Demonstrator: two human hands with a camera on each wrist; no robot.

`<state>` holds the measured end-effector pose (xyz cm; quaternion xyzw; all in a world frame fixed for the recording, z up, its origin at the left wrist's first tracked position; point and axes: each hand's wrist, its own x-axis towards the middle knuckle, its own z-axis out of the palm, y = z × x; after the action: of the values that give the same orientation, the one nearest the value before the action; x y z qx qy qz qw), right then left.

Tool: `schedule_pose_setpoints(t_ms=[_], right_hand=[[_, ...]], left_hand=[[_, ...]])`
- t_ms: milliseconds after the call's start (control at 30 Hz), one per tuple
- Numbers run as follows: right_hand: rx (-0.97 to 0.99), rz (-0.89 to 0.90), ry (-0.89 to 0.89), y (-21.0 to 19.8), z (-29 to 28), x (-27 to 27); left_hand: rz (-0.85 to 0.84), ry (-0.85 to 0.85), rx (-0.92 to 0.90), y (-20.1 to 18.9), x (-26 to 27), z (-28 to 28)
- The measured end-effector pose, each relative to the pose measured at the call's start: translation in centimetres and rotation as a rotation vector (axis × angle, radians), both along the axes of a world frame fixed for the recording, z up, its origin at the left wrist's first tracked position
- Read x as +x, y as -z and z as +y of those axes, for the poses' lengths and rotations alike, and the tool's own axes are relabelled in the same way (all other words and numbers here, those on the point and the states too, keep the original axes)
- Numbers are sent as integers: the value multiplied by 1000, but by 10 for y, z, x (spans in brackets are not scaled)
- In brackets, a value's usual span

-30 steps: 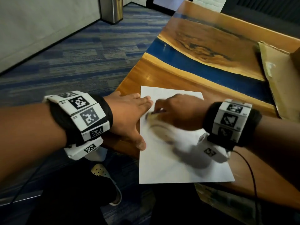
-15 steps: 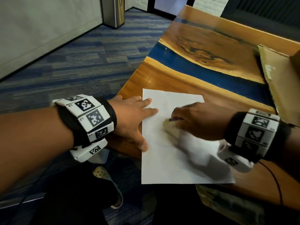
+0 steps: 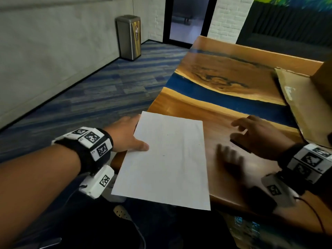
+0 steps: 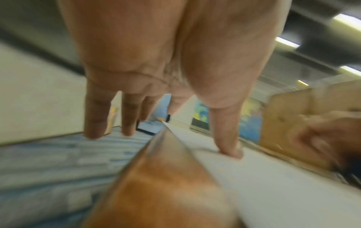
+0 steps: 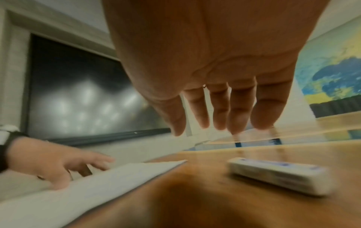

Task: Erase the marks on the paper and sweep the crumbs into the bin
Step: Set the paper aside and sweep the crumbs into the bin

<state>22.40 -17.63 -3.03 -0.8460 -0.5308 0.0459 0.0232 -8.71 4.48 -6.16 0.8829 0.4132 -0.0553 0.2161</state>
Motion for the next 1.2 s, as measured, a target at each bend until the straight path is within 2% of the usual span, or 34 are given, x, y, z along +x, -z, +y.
schedule_pose_setpoints(t_ms=[67,133,200,333,400,467,533,600,667,800,900,967,1067,1200], right_hand=[[-49,60,-79,-4,4,-26],[-143,195,-96,-1,8,-52],[-179,270,-106,3,13,-70],[-201,355,-50,2,27,-86],[-183,434,-10,-1,36,-89],[-82,584,96,-7,44,-88],[133,796,214,-17,51,-81],[314,894,218,-30,57,-70],[439,968,141,-45,59,-64],[646,989,-15,-74,50,-70],[760,894,-113,-83,37,-76],[733,828,-133,-77,31,-82],[580,784,-91,-54,25,-89],[655,795,-63,-56,27,-83]], left_hand=[[11,-128,-36,0,-8,8],[-16,-265,-207,-1,-20,12],[-96,-328,-319,1,-29,11],[-336,-346,-158,-1,-35,8],[-523,-373,-190,-11,-36,3],[-673,-363,-208,-25,-37,-2],[-766,-322,-191,-42,-38,-6],[-835,-272,-146,-59,-41,-7],[-888,-233,-83,-74,-43,-9],[-993,-219,12,-93,-45,-24],[-1052,-222,67,-94,-45,-32],[-995,-219,54,-81,-43,-37],[-777,-224,16,-57,-38,-47],[-811,-248,32,-63,-29,-39]])
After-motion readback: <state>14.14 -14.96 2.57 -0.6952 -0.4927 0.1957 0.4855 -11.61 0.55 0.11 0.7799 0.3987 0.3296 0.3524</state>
